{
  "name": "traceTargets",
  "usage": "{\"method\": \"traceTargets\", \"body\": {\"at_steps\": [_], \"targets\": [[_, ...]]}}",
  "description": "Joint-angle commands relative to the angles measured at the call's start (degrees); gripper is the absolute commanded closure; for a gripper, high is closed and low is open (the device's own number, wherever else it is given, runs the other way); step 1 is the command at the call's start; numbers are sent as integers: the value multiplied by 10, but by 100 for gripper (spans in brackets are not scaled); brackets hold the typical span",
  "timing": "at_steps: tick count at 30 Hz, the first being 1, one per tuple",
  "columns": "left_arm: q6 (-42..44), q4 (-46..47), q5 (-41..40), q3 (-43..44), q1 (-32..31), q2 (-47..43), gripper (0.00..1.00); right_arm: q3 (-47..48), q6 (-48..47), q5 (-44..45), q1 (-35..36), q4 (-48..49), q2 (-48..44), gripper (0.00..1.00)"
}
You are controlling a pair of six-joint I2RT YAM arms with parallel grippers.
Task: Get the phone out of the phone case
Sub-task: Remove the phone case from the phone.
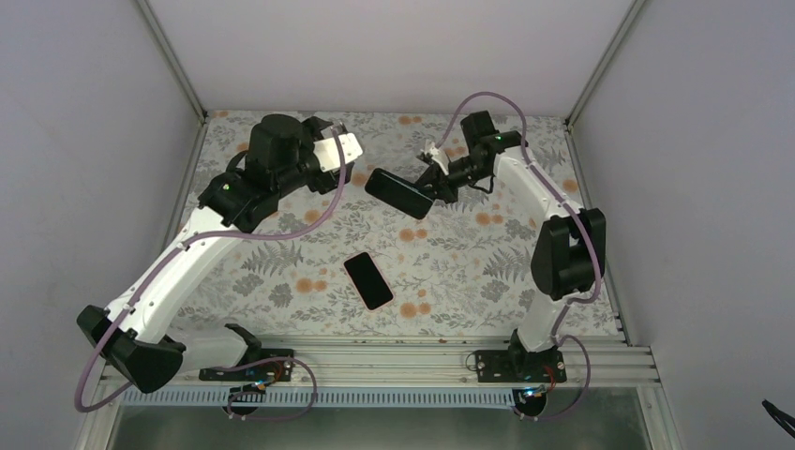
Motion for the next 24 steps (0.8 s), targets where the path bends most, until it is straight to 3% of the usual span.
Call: {"method": "traceTargets", "body": {"at_steps": [1,6,9,12,16,24], "targets": [[-14,54,-5,-28,0,0,14,47,99,-21,0,21,3,97],[-47,129,-46,-51,-36,41,6,23,351,79,-7,228,-34,97],[-46,190,-103,-49,-78,77,0,89,440,156,-6,250,-6,97],[-53,240,-107,-33,-97,107,0,115,506,217,-5,289,5,97],[-77,279,-108,5,-98,159,0,165,555,244,-4,282,32,97],[-119,344,-115,26,-97,228,0,162,576,260,1,300,25,97]]}}
